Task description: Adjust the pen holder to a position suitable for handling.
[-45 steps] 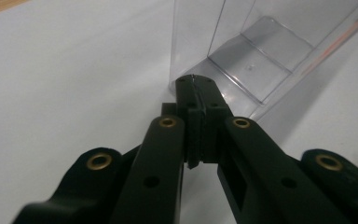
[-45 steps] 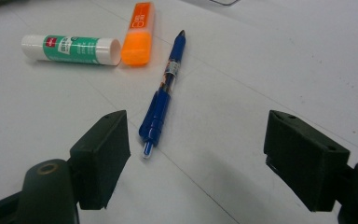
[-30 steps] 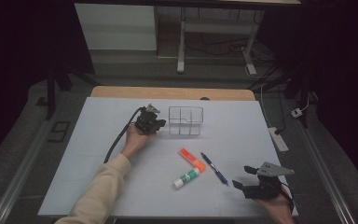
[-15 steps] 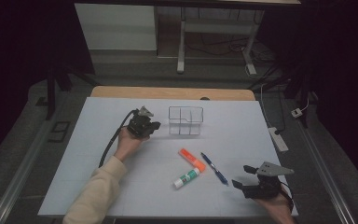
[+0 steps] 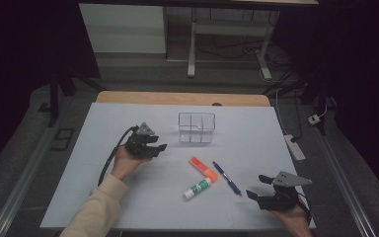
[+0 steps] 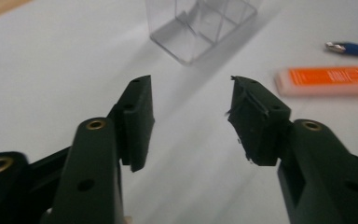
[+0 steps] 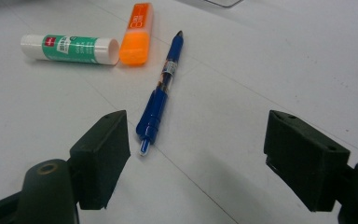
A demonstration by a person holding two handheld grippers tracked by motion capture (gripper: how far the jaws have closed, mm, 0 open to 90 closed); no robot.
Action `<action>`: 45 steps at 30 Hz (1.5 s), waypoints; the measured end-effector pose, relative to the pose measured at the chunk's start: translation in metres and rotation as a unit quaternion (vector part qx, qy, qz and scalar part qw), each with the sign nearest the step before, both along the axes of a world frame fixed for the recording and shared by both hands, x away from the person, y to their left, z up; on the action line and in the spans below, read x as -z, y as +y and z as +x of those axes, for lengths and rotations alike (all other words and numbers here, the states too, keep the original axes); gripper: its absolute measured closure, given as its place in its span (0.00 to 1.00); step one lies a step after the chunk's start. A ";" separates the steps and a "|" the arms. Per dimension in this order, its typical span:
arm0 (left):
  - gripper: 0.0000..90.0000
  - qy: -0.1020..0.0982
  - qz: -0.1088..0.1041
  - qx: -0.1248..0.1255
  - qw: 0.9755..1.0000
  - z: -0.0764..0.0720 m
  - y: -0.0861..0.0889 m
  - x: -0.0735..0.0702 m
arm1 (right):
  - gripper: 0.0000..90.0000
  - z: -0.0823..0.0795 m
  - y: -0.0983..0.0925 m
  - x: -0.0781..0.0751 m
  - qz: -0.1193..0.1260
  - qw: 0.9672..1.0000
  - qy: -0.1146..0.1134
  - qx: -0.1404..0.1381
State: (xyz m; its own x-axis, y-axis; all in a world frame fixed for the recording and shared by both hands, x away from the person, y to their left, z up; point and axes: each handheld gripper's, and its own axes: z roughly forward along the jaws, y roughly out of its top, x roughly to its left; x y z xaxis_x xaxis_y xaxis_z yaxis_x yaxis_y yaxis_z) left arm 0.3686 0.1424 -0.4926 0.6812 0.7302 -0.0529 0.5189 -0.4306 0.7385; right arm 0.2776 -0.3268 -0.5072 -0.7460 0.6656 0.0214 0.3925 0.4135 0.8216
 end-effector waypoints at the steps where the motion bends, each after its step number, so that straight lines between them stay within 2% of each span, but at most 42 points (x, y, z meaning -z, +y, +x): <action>1: 0.50 0.001 0.004 0.001 1.000 -0.004 0.001 0.001 | 0.25 0.000 0.000 0.000 0.001 1.000 -0.001 0.000; 8: 0.42 0.005 0.027 -0.001 1.000 -0.038 0.009 0.011 | 0.25 -0.001 0.000 0.000 0.000 1.000 -0.010 0.000; 19: 0.38 0.006 0.027 -0.015 1.000 -0.075 0.026 0.016 | 0.25 0.000 0.000 0.003 -0.005 1.000 -0.017 -0.004; 23: 0.37 0.008 0.019 -0.013 1.000 -0.092 0.031 0.018 | 0.25 0.000 0.000 0.003 -0.006 1.000 -0.018 -0.003; 25: 0.37 0.002 0.022 -0.014 1.000 -0.099 0.034 0.018 | 0.25 0.000 0.000 0.003 -0.008 1.000 -0.018 -0.003; 31: 0.37 -0.010 0.014 -0.015 1.000 -0.118 0.045 0.018 | 0.25 0.000 0.000 0.002 -0.009 1.000 -0.020 0.002; 34: 0.36 -0.014 0.019 -0.016 1.000 -0.124 0.052 0.019 | 0.26 0.000 0.000 0.002 -0.008 1.000 -0.018 0.004; 38: 0.35 -0.012 0.009 -0.024 1.000 -0.129 0.058 0.021 | 0.26 0.000 0.000 0.002 -0.008 1.000 -0.016 0.005; 45: 0.35 -0.012 0.019 -0.022 1.000 -0.132 0.060 0.023 | 0.26 0.000 0.000 0.001 -0.013 1.000 -0.022 0.008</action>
